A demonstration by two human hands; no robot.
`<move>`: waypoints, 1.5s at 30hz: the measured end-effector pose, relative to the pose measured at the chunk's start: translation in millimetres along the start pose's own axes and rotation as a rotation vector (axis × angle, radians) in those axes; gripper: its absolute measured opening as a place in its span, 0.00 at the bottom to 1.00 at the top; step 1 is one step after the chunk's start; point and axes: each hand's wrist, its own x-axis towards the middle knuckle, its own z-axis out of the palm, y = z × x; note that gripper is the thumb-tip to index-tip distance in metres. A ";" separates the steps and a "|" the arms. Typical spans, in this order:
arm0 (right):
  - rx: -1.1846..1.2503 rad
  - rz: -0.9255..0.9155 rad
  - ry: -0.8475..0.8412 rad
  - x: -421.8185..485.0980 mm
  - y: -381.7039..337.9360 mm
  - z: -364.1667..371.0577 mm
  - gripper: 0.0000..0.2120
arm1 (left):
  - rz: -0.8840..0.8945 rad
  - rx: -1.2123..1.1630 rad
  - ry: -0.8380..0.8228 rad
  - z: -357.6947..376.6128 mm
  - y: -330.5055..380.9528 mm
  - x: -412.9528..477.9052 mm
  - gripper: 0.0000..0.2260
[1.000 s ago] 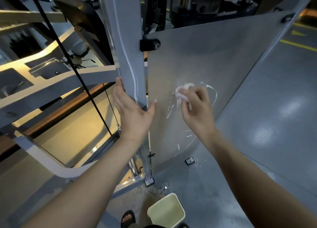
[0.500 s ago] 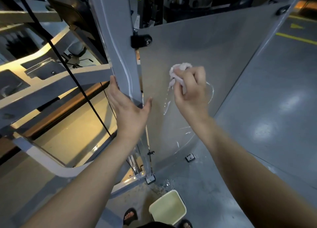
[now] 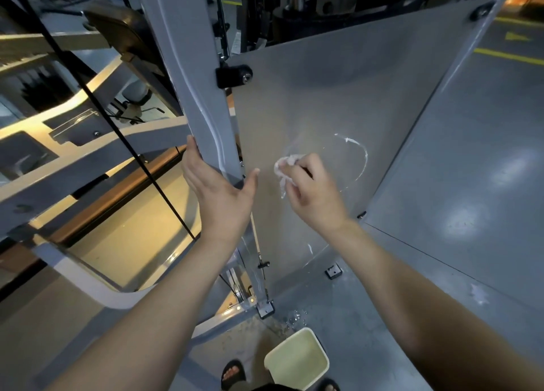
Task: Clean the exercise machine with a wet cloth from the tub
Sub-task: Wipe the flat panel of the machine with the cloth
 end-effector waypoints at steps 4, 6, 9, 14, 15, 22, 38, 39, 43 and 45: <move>0.049 0.251 0.261 20.2 6.5 -12.8 0.09 | 0.007 0.000 -0.003 1.2 -3.4 1.8 0.48; 0.066 0.315 0.298 20.4 -1.4 -3.2 0.10 | 0.011 0.008 0.008 1.7 -4.0 2.7 0.47; 0.068 0.079 -0.022 -4.3 -7.7 9.4 0.14 | 0.035 0.017 0.022 2.2 -6.9 2.7 0.47; 0.050 0.266 0.223 7.7 12.9 -4.6 0.10 | 0.021 0.002 -0.001 1.2 -6.7 3.0 0.47; 0.087 0.334 0.291 11.4 10.2 -0.8 0.09 | 0.016 0.000 0.000 1.0 -6.4 2.8 0.47; 0.074 0.156 0.134 9.8 0.2 0.6 0.12 | -0.020 -0.003 -0.016 0.0 -2.6 1.3 0.48; -0.015 0.133 0.189 15.0 -16.0 9.2 0.12 | 0.006 0.004 0.003 -0.8 -3.8 1.9 0.49; -0.018 0.058 0.096 8.0 -14.1 10.0 0.12 | 0.001 0.003 0.007 -0.8 -2.9 1.2 0.49; -0.052 -0.004 0.125 29.2 -5.1 -12.3 0.14 | -0.025 -0.009 0.006 -1.2 0.9 0.9 0.49; -0.028 0.113 0.286 44.8 -13.5 -17.6 0.14 | -0.016 -0.002 0.002 -1.5 0.2 1.8 0.50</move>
